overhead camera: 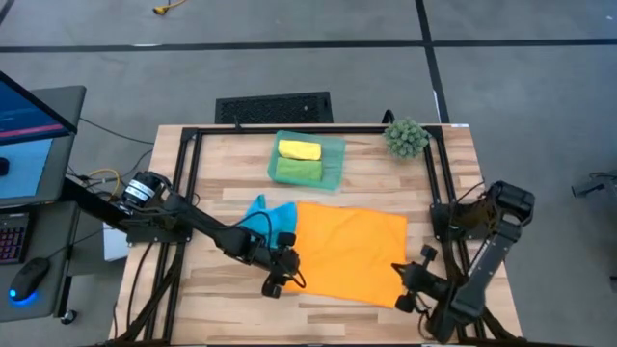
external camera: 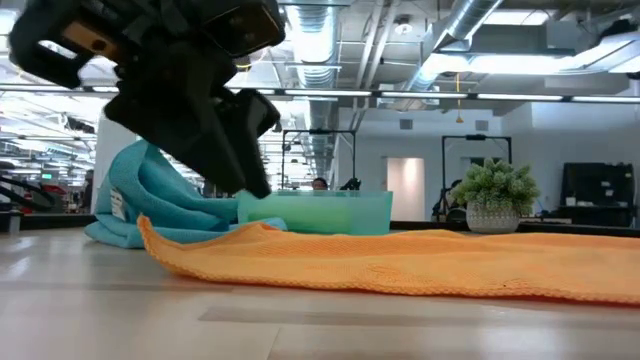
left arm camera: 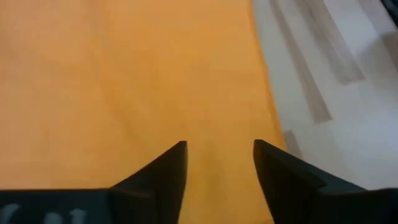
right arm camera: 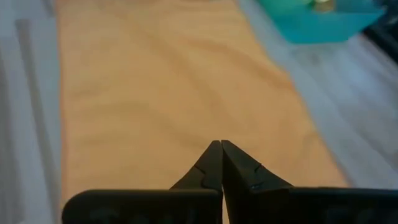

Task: Roll microfiber towels into tight, uniform cylinder then place into a basket
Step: Roll the orange microfiber cloth

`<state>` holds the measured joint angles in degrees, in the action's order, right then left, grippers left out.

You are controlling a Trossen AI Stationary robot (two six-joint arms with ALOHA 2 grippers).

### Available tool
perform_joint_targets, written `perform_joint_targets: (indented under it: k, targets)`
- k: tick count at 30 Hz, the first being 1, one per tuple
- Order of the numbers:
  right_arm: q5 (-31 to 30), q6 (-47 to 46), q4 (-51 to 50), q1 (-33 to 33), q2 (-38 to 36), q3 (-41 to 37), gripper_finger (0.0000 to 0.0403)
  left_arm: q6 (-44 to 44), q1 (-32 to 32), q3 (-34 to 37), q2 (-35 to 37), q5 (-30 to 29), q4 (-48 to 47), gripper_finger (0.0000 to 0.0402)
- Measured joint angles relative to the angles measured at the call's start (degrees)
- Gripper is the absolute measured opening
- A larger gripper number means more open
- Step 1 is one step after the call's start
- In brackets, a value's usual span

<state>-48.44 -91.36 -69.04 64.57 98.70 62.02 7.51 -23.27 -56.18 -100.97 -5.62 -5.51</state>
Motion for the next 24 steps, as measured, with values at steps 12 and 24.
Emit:
perform_joint_targets:
  k: [12, 24]
  targets:
    - [-0.94, -10.94, -21.06, 3.31, -0.05, 6.70, 0.0023, -5.69, -1.15, -8.18, 0.09, -13.07, -11.65, 0.0206]
    - [11.81, 6.26, -11.67, -1.75, -0.15, 17.00, 0.0053, -3.85, -13.12, -12.79, -0.22, -19.10, -19.96, 0.0192]
